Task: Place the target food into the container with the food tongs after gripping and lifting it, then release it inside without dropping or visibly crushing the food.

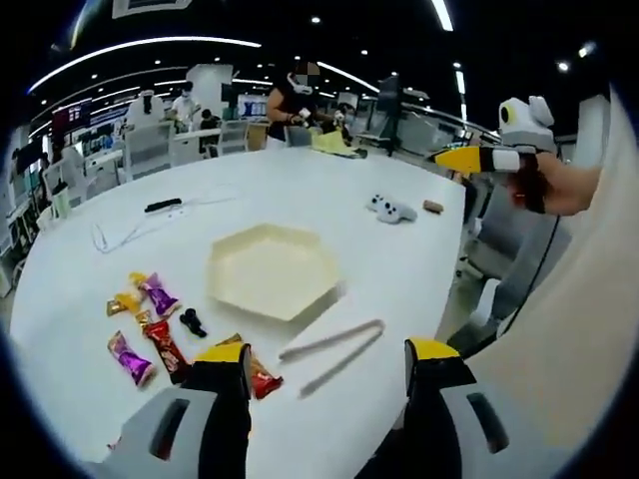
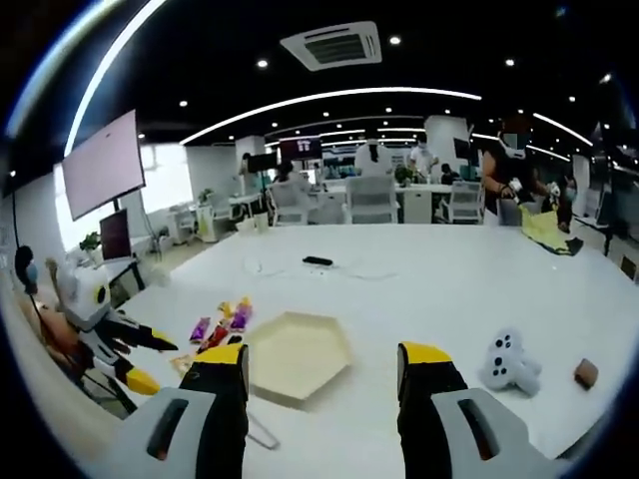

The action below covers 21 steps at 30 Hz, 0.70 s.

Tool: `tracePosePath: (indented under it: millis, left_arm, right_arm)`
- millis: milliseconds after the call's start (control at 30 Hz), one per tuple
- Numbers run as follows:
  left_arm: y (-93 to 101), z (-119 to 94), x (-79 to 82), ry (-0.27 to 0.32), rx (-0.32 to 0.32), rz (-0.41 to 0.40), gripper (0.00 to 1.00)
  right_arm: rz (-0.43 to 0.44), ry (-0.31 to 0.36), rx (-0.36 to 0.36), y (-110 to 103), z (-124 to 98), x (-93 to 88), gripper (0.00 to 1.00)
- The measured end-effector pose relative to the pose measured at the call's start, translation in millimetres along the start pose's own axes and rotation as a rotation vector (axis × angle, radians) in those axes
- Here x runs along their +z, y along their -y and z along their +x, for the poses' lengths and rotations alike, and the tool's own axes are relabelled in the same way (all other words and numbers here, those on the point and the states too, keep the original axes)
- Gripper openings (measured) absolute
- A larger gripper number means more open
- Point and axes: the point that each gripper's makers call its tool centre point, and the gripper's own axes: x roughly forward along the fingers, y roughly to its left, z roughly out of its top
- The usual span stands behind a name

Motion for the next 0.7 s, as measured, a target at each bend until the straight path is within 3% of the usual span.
tracePosePath:
  millis: [333,700]
  left_arm:
    - [-1.0,12,-6.0,-0.026,-0.02,0.027,0.54]
    - [3.4,25,-20.5,-0.102,-0.038,0.088,0.49]
  right_arm:
    - [0.005,-0.011,-0.029,4,-10,-5.4,0.6]
    - [0.017,-0.007,-0.08,17,-20,-4.1,0.6]
